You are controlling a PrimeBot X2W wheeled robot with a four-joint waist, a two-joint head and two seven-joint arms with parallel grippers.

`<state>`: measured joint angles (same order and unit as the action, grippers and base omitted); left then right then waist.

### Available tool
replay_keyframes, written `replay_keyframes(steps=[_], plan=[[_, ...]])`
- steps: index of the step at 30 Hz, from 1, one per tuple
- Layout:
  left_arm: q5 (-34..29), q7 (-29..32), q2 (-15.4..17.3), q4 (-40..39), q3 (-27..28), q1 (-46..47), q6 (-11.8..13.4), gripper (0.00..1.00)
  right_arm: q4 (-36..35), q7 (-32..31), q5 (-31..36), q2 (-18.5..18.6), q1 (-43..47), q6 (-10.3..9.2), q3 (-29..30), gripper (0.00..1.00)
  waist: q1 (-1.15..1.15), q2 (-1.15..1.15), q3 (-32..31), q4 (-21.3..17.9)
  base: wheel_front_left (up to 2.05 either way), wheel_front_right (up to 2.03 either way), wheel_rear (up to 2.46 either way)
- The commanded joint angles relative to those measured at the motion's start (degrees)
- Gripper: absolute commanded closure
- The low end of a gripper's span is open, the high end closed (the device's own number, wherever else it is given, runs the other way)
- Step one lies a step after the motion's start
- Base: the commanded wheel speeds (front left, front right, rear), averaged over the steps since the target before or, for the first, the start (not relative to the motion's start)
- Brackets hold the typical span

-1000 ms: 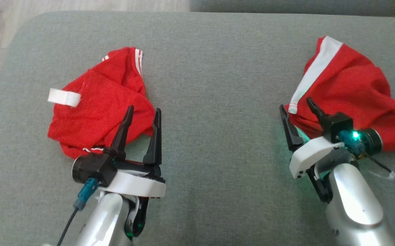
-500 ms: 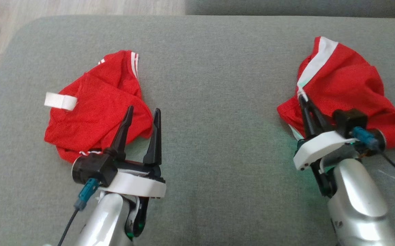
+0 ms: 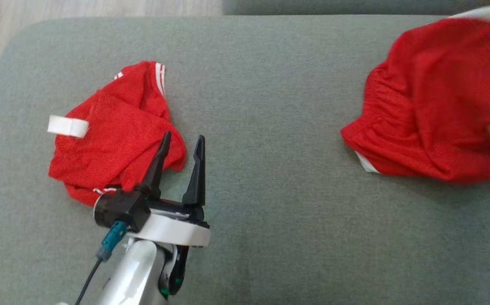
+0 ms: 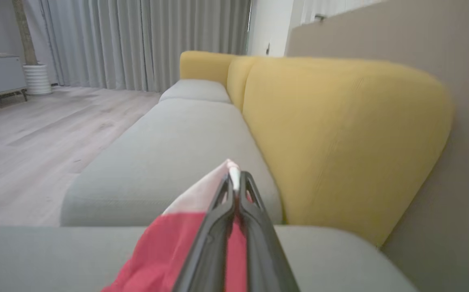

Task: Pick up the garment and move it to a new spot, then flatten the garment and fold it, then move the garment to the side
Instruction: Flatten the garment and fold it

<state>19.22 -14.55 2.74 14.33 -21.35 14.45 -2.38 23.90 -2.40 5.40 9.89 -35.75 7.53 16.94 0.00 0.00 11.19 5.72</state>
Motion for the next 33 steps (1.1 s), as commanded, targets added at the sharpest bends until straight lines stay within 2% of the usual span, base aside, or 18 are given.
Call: replay_keyframes(steps=[1,4,5,6,7,10,11,14,19,23,26,31,33], plan=[[0.8,-0.4,0.1,-2.1,1.1,2.5,-0.1,0.00,-0.3,-0.7,0.1,2.6,-4.6,-0.04,0.0,1.00,0.00,0.00,1.1,1.1,0.00,0.00,0.00],[1.0,-0.4,0.1,-2.1,0.8,3.0,0.0,0.00,4.3,-0.6,1.3,7.4,-9.9,-0.04,2.7,1.00,0.00,0.00,2.3,2.3,0.00,0.00,0.00],[1.1,-0.4,0.1,-2.1,0.8,3.2,0.0,0.00,6.1,0.1,1.5,8.6,-11.9,-0.04,3.8,0.24,0.00,0.00,2.6,2.6,0.00,0.00,0.00],[1.1,-0.4,0.1,-2.1,0.8,3.2,0.0,0.00,6.1,0.1,1.5,8.6,-11.9,-0.04,3.8,0.24,0.00,0.00,2.6,2.6,0.00,0.00,0.00],[1.2,-0.4,0.1,-2.1,0.8,3.4,0.0,0.00,8.3,0.4,1.4,9.5,-13.7,-0.04,4.9,0.00,0.00,0.00,2.9,2.8,0.00,0.00,0.00],[1.3,-0.4,0.1,-2.1,0.9,3.6,0.1,0.00,12.5,2.8,3.3,10.8,-17.4,-0.04,7.2,0.00,0.00,0.00,3.3,3.1,0.00,0.00,0.00],[1.3,-0.4,0.1,-2.1,1.2,3.6,0.3,0.00,14.8,5.8,5.2,10.1,-19.4,-0.04,8.0,0.00,0.00,0.00,3.4,2.8,0.00,0.00,0.00],[1.3,-0.4,0.1,-2.2,1.6,3.3,0.4,0.00,16.5,8.8,5.6,8.3,-19.6,-0.04,6.4,0.00,0.00,0.00,2.9,1.8,0.00,0.00,0.00],[1.3,-0.4,0.1,-2.1,1.7,3.1,0.5,0.00,16.3,14.3,3.7,4.2,-16.2,-0.04,1.9,0.00,0.00,0.00,1.2,0.0,0.00,0.00,0.00],[1.2,-0.4,0.1,-1.8,1.7,2.3,0.6,0.00,11.7,16.1,1.1,-0.8,-10.2,-0.04,-1.4,0.00,0.00,0.00,-0.9,-1.1,0.00,0.00,0.00],[1.4,-0.4,0.1,-1.6,1.8,1.3,1.0,0.00,4.4,16.6,-1.4,-5.2,-1.5,-0.04,-5.2,0.00,0.00,0.00,-2.9,-1.9,0.00,0.00,0.00],[1.5,-0.4,0.1,-1.4,1.7,0.2,1.2,0.00,-4.8,15.8,-5.0,-6.9,10.3,-0.04,-10.3,0.00,0.00,0.00,-4.8,-2.3,0.00,0.00,0.00],[1.5,-0.4,0.1,-1.4,1.7,-0.1,1.2,0.00,-7.4,15.3,-8.9,-7.0,14.7,-0.04,-12.6,0.00,0.00,0.00,-5.2,-2.3,0.00,0.00,0.00]])
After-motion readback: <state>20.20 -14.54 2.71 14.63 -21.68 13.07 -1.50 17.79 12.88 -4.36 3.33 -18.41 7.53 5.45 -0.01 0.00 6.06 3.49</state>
